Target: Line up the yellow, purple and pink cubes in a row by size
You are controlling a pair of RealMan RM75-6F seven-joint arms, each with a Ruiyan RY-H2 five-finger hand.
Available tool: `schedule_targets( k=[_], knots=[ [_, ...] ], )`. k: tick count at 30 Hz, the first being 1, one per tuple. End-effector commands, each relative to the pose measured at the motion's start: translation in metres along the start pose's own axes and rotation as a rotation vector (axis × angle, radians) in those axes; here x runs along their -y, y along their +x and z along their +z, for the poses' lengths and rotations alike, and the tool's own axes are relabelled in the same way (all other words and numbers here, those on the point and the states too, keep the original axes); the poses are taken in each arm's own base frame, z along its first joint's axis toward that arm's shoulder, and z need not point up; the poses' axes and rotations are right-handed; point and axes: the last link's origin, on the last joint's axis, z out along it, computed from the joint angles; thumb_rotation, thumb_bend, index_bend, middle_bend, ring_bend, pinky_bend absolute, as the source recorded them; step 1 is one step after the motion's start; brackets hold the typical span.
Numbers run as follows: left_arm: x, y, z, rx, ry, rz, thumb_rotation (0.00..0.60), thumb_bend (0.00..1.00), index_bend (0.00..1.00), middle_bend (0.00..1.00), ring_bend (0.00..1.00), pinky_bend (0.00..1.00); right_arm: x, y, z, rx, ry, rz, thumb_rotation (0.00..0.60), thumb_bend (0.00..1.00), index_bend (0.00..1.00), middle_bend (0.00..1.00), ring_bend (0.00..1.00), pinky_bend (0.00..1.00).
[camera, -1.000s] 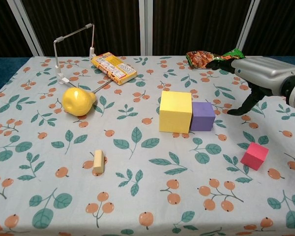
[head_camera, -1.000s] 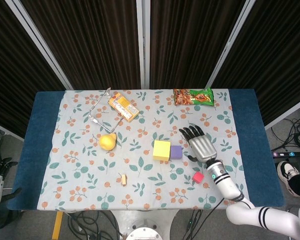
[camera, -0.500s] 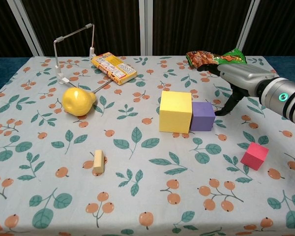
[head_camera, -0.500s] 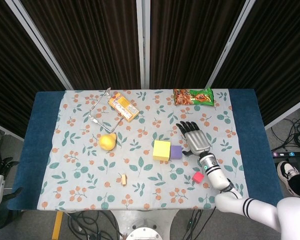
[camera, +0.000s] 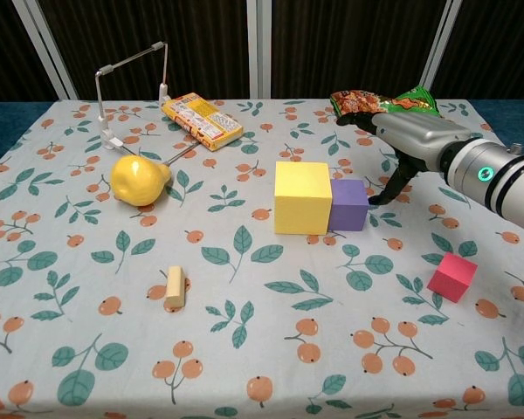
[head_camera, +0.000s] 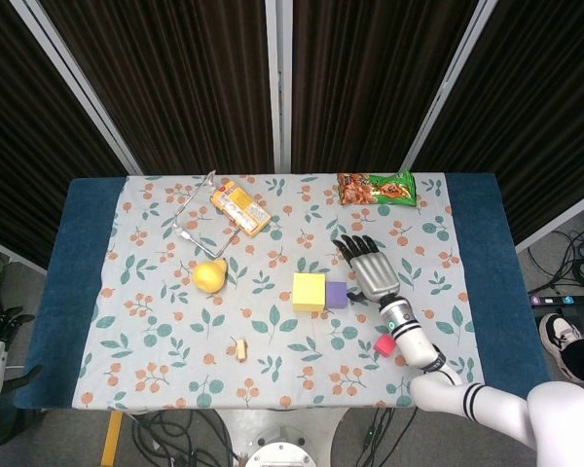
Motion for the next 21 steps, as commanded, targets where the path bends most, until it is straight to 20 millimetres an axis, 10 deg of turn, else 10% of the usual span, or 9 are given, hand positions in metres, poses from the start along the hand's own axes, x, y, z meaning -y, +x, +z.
schedule_targets(
  k=[1,9,21],
  knots=[
    [0.0,0.0,0.0,-0.002,-0.001,-0.001,0.6,0.12,0.31,0.28,0.22,0.2,-0.013,0.01,-0.018,-0.01,0.013,-0.018,0.6,0.04,0.0,0.03,0.0,0.0],
    [-0.004,0.003,0.005,-0.02,-0.019,-0.002,0.6,0.12,0.31,0.28,0.22,0.2,-0.042,0.035,-0.092,0.073,0.144,0.019,0.6,0.1,0.07,0.1,0.0,0.0],
    [-0.012,0.006,0.006,-0.03,-0.047,-0.004,0.6,0.12,0.31,0.28,0.22,0.2,-0.066,0.006,-0.147,0.153,0.266,-0.15,0.6,0.14,0.21,0.13,0.0,0.0]
  ],
)
